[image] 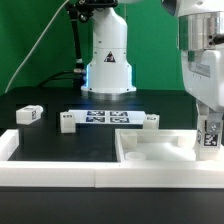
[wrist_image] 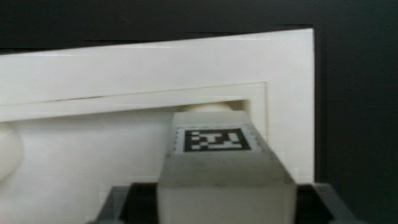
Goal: Assemble one leg
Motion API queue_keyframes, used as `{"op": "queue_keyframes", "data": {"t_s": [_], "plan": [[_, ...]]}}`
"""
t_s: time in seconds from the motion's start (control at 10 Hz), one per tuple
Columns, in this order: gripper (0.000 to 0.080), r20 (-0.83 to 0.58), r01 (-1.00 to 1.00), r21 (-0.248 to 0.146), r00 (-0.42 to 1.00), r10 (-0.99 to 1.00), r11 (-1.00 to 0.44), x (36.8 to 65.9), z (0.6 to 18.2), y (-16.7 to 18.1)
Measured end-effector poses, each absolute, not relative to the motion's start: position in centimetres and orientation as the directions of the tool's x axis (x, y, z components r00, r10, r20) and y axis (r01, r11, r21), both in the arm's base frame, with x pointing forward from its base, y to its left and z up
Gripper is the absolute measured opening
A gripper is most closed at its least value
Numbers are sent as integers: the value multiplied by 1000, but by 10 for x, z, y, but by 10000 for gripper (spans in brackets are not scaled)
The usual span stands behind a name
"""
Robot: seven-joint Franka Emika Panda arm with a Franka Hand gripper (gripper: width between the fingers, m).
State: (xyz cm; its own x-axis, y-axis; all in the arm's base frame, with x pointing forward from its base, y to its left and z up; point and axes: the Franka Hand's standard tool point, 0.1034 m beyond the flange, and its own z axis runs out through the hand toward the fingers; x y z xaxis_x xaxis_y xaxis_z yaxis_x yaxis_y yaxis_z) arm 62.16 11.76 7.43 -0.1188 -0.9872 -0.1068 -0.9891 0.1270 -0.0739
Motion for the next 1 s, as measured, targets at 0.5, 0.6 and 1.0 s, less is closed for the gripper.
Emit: {"op": "queue_keyframes", "data": {"t_s": [0.5, 0.6, 1.0], "plan": [[542, -117, -988, -73, -124, -985, 133, 622, 74, 119], [627, -104, -996, -85, 28, -994, -20, 621, 74, 119], [648, -70, -943, -103, 324, -944, -316, 621, 74, 120]]}}
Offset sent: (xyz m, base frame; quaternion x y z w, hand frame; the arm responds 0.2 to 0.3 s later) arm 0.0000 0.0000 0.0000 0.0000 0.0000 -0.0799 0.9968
